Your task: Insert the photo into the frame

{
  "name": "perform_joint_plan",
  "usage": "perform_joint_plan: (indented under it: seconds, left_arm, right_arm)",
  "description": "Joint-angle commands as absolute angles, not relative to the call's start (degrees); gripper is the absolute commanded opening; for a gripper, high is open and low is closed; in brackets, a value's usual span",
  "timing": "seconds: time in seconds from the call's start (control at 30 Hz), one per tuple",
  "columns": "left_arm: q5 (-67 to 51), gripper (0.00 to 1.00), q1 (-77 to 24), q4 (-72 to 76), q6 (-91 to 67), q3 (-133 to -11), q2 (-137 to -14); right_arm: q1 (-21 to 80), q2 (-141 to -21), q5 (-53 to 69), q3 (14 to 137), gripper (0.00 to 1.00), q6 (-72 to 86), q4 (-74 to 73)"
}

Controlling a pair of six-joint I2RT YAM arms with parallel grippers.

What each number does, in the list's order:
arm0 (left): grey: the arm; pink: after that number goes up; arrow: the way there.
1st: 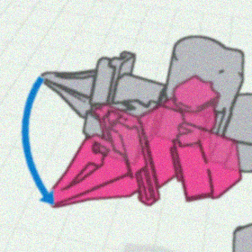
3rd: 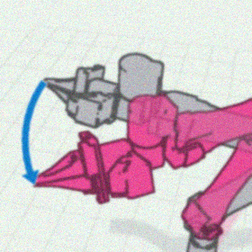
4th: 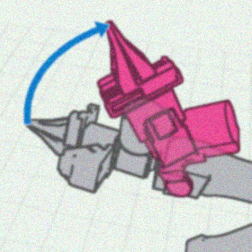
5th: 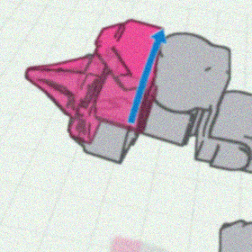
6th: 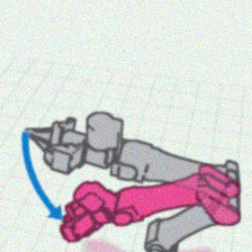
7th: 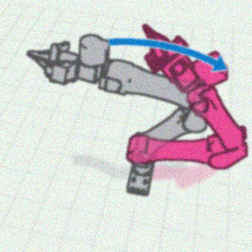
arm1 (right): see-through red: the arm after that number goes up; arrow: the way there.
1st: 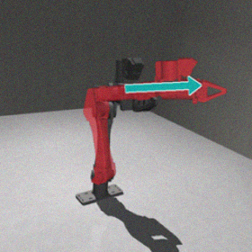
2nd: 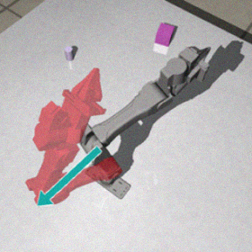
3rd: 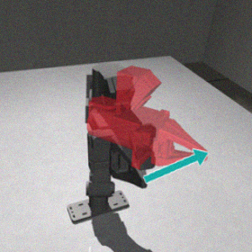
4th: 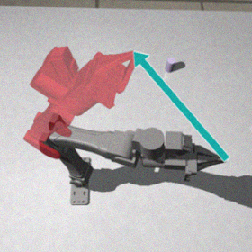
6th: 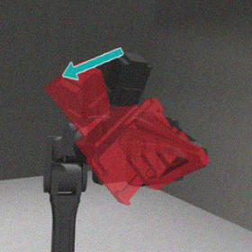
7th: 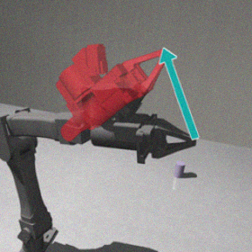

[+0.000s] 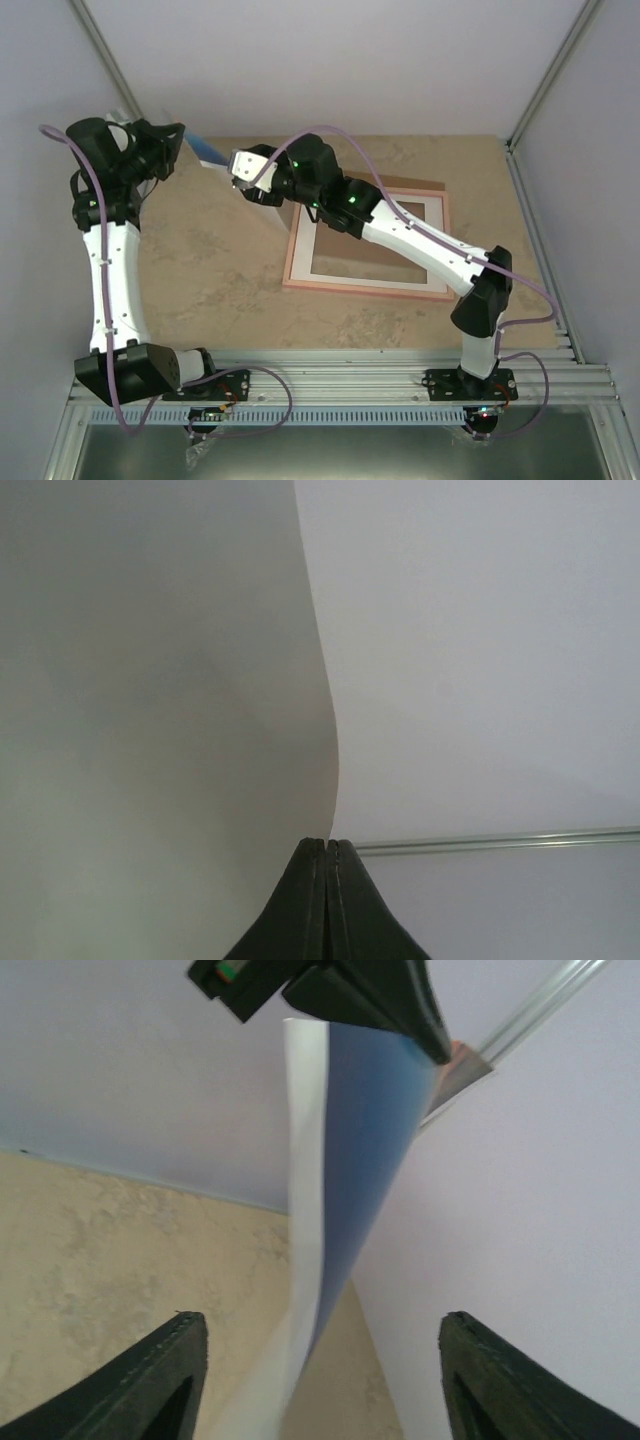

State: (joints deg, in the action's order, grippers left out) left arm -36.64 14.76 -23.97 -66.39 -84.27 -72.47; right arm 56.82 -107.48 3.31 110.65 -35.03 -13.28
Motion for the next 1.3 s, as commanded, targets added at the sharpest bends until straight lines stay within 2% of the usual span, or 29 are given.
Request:
perform_joint_plan:
  seconds: [0.0,0.17,0.27,0.37,0.5,0.53,0.6,0.63,0.77,0.9,1.07,1.13,1.27]
  left_arm:
    - [-36.2,0.0,14.2,-21.8,-68.8,-82.8,-71.1]
    - [-35.9,0.0,14.0,-21.4,-68.9,-82.8,-71.0]
    - [-36.1,0.0,13.5,-20.5,-69.8,-81.9,-70.6]
    - [-35.9,0.0,12.7,-19.7,-70.0,-80.7,-69.8]
    - [-35.9,0.0,12.6,-19.7,-68.9,-79.4,-69.3]
    - [-36.1,0.0,12.6,-19.3,-68.6,-79.1,-69.3]
    - [-36.4,0.02,12.5,-19.0,-67.3,-79.0,-69.3]
    - [-36.4,0.08,12.5,-19.1,-66.4,-79.0,-69.3]
    - [-37.0,0.63,12.6,-21.6,-53.8,-81.8,-69.2]
    - [-40.3,0.98,12.7,-26.4,-30.4,-86.0,-68.0]
    - [-48.2,1.0,12.7,-35.2,4.0,-94.9,-66.3]
    - [-52.8,1.0,12.7,-43.0,16.2,-99.3,-66.9]
    - [-56.6,0.99,12.1,-54.9,29.1,-108.4,-70.6]
  right_arm:
    - [58.0,-109.9,-2.1,114.0,0.56,-36.4,-10.9]
    - [59.5,-109.5,-0.9,113.9,0.58,-35.6,-12.4]
    - [60.1,-110.1,-3.8,113.4,0.53,-37.3,-10.8]
    - [60.1,-111.2,-8.1,114.1,0.36,-38.0,-8.8]
    - [60.1,-111.0,-8.5,115.7,0.05,-37.9,-10.1]
    - [60.1,-110.4,-8.5,115.3,0.01,-38.0,-10.1]
    - [59.9,-109.1,-8.0,114.6,0.01,-38.4,-10.2]
    - [59.6,-108.2,-7.5,114.1,0.01,-38.4,-10.3]
    - [56.0,-103.7,-2.1,113.0,0.01,-35.1,-13.9]
    - [50.5,-98.4,9.6,111.2,0.0,-31.8,-18.4]
    - [42.6,-93.1,23.8,111.0,0.0,-28.9,-25.6]
    - [39.4,-91.4,29.8,110.7,0.01,-28.3,-28.4]
    - [36.3,-88.2,36.7,108.8,0.0,-31.4,-34.7]
